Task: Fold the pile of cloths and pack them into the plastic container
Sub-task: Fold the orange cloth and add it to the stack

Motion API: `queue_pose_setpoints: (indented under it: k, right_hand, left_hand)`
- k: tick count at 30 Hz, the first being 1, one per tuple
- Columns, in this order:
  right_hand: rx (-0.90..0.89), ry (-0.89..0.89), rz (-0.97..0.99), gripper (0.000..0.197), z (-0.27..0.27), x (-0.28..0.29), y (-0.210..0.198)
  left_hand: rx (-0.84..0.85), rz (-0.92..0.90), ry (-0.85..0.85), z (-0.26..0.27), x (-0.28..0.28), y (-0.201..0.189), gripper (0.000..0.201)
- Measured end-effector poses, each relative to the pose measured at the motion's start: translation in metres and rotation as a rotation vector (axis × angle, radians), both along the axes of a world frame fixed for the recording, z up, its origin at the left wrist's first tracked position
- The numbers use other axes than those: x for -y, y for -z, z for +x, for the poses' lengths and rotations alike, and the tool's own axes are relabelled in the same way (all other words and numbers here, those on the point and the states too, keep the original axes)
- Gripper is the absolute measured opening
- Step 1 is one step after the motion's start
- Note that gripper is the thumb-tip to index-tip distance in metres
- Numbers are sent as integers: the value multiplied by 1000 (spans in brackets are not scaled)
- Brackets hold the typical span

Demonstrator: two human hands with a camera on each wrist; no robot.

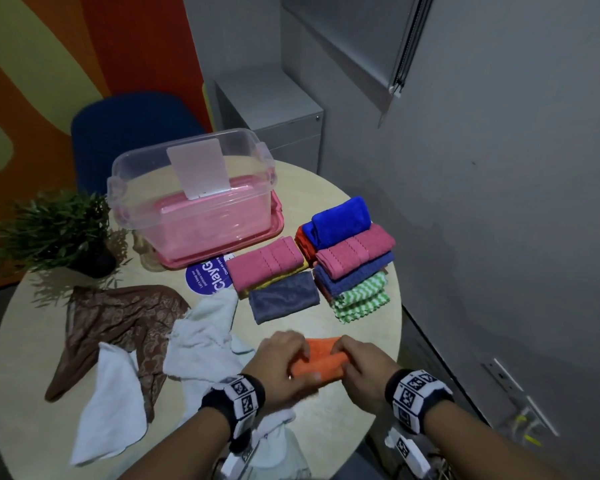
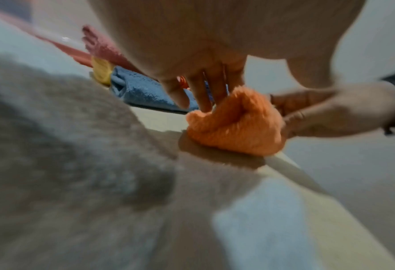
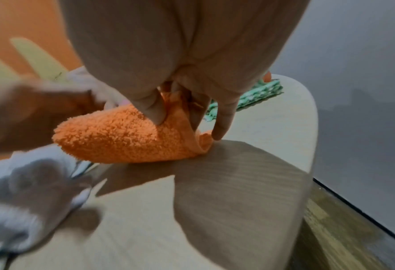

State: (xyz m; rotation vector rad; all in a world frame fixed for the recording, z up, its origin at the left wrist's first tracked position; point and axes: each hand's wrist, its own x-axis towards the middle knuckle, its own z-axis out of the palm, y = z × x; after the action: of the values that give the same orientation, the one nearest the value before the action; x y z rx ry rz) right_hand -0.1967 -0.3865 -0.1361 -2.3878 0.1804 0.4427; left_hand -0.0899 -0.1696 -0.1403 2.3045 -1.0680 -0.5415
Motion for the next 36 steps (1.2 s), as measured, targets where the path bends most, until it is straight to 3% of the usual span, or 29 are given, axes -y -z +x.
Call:
queue_pose_setpoints:
  k: [2, 3, 7, 10, 14, 17, 23, 27, 32, 36]
  right_hand:
    - [-51, 28, 21, 18, 7, 3, 1]
    - [-70, 35, 20, 20, 11, 3, 2]
    - [-90, 94, 25, 22, 15, -2, 2]
    - [-98, 132, 37, 27, 13, -4, 2]
    - [-57, 208, -5, 16, 18, -4, 6]
    - [-44, 250, -28, 21, 26, -4, 9]
    - [-88, 246, -105, 37, 28, -5, 13]
    - [-126, 160, -47, 43, 21, 7, 18]
    - [-183, -6, -14, 27, 11, 15, 18]
    - [-188, 36, 120, 21, 18, 32, 4]
  left_hand:
    - [-78, 197, 107, -4, -9, 1, 71]
    - [-61, 244, 118, -4, -11, 6, 73]
    - [-117, 79, -72, -2, -2, 14, 37]
    - [-150, 91, -141, -2, 4, 14, 34]
    - [-243, 189, -298, 10, 6, 20, 35]
    - [-313, 213, -379, 21, 13, 17, 20]
    - [-231, 243, -285, 27, 23, 21, 24]
    - [-140, 341, -231, 14, 28, 29, 28]
    - [-41, 446, -181, -12, 35, 30, 35]
    - [-165, 286, -261, -7, 53, 13, 24]
